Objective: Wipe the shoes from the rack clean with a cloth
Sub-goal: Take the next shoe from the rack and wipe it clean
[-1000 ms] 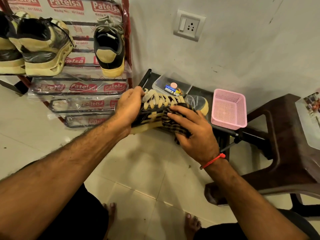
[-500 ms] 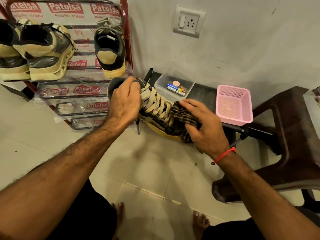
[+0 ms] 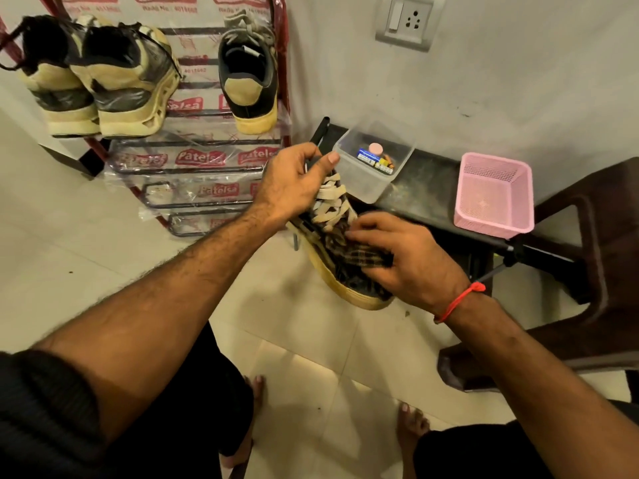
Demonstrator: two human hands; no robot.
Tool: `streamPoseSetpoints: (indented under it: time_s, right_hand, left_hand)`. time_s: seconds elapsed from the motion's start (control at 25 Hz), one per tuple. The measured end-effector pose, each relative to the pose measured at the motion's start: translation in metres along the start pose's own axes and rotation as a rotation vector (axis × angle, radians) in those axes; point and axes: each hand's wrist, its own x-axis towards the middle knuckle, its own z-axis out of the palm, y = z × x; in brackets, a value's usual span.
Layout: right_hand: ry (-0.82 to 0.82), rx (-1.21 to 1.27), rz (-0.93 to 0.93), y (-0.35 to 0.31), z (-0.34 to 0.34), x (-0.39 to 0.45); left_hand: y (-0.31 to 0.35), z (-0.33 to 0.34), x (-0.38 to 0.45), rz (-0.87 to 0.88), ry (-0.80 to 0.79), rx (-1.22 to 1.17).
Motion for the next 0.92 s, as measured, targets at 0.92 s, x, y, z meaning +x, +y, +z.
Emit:
streamPoseSetpoints:
  time_s: [0.92]
  right_hand:
    - [0.04, -0.037, -0.114, -0.029, 0.011, 0.01]
  left_hand:
    - [0.006, 0.012, -0.009, -0.17, -0.185, -0.059]
